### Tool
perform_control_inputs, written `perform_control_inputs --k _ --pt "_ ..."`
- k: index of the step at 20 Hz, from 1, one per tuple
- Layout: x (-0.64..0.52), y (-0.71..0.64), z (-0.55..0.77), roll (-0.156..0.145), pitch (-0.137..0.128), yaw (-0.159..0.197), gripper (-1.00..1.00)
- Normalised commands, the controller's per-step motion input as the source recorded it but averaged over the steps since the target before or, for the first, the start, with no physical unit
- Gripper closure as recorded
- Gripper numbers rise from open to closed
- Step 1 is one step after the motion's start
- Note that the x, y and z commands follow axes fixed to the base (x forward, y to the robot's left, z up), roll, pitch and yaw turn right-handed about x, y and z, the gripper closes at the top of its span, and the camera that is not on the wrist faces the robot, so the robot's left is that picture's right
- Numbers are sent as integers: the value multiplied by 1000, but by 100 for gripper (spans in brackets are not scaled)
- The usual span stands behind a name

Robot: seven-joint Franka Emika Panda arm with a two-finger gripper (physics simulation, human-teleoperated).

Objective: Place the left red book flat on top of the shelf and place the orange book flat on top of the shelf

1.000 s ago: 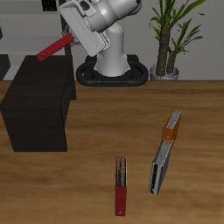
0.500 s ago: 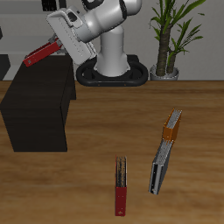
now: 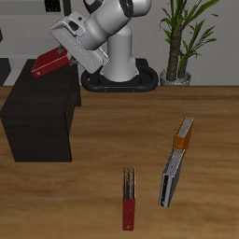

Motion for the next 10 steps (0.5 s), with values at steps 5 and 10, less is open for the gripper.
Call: perform_control_inputs --k 5,10 --pt "60 431 49 136 -21 -8 -100" --pt "103 548 117 148 -44 15 -100"
